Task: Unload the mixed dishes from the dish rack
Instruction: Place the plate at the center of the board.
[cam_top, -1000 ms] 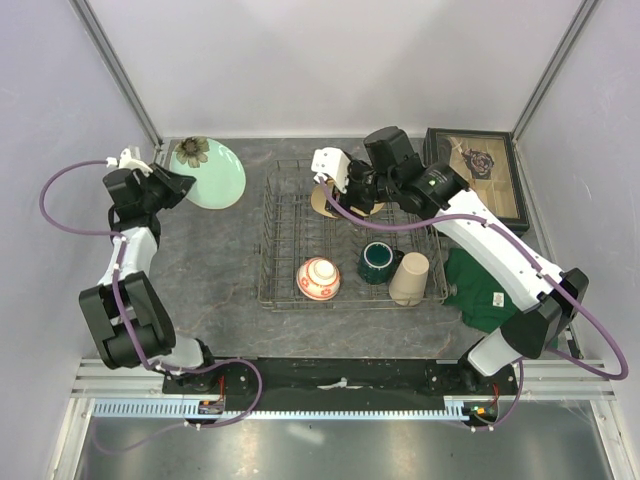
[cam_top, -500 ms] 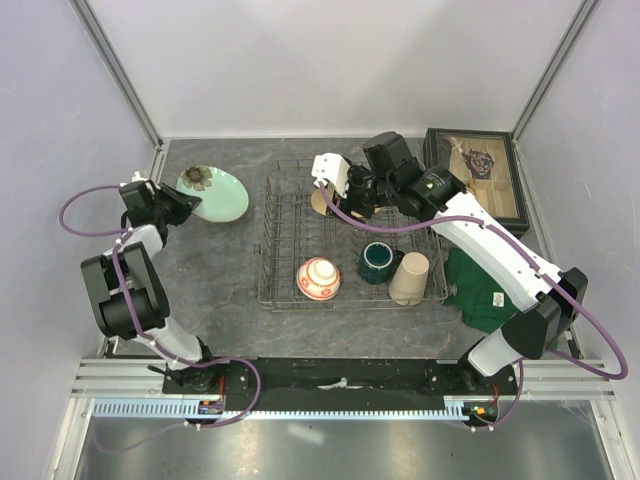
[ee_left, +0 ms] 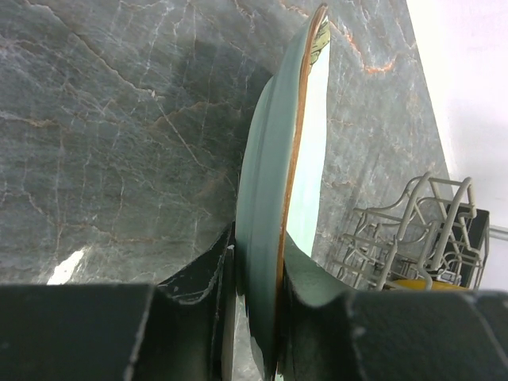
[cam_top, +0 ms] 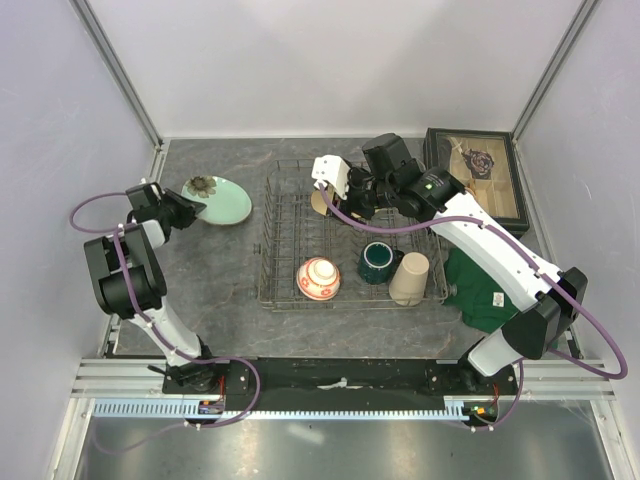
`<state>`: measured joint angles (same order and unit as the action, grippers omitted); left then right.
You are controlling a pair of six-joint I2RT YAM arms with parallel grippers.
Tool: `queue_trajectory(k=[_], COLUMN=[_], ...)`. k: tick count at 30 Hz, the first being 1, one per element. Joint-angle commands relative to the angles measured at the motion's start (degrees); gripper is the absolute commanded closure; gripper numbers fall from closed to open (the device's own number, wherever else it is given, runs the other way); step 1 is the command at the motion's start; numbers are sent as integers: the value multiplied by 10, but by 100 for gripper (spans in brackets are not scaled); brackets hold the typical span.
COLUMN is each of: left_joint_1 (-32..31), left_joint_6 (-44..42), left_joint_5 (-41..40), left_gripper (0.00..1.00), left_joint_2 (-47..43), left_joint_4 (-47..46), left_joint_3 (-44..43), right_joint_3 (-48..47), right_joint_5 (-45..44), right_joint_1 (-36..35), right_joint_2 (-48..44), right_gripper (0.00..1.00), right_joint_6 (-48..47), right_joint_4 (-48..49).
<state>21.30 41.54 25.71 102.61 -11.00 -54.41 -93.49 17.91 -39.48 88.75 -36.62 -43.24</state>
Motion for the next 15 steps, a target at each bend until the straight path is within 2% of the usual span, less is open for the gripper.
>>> queue_trajectory(k=[1, 9, 15], left_joint_1=[4, 4, 4], left_joint_6=[42, 51, 45], left_joint_5=[27, 32, 47], left_gripper=[99, 98, 98], left_joint_2=[7, 42, 81], left_joint_4=[-91, -98, -69], left_joint_3=[-44, -64, -97], right_joint_3=[3, 2, 2], right_joint_5=[5, 3, 6], right_joint_1=[1, 0, 1], right_joint_2=[-15, -6, 3], right_gripper=[24, 24, 24], right_joint_6=[2, 1, -1], right_joint_4=[16, 14, 11])
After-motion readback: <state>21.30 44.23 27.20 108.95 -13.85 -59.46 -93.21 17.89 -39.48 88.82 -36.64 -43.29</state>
